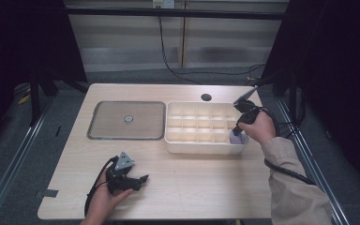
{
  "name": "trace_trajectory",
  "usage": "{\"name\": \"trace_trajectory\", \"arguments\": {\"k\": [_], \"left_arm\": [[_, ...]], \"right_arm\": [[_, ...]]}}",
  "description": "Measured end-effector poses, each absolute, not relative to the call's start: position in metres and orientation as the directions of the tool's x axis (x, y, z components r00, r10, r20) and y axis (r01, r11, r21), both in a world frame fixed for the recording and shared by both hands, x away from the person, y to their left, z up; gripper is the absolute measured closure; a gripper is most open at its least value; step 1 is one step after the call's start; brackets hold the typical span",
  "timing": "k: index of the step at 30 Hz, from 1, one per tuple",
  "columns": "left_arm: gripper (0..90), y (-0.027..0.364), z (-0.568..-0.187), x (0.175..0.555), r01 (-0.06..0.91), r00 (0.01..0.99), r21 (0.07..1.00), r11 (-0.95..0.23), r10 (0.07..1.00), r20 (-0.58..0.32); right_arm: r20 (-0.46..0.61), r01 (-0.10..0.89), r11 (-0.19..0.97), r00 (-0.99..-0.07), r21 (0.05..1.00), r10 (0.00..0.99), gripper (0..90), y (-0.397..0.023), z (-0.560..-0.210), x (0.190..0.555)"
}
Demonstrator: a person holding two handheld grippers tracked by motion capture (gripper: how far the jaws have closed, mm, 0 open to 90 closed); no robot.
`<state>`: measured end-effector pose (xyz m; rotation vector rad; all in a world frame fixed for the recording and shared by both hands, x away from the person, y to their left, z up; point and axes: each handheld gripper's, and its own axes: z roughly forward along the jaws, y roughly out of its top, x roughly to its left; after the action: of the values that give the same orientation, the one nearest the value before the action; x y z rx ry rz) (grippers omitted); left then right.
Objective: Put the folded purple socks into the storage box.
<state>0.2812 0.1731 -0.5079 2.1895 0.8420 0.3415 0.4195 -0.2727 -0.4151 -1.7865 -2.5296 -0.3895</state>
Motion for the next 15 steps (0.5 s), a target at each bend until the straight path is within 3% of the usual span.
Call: {"name": "trace_trajectory", "arguments": {"k": [15], "left_arm": [[20.3, 0.173, -0.508, 0.281, 0.467, 0.746, 0.732, -0.496, 0.666, -0.024]], "right_arm": [[0.184, 0.935, 0.307, -0.338, 0.178, 0.923, 90.0, -0.273, -0.438, 0.411]]}}
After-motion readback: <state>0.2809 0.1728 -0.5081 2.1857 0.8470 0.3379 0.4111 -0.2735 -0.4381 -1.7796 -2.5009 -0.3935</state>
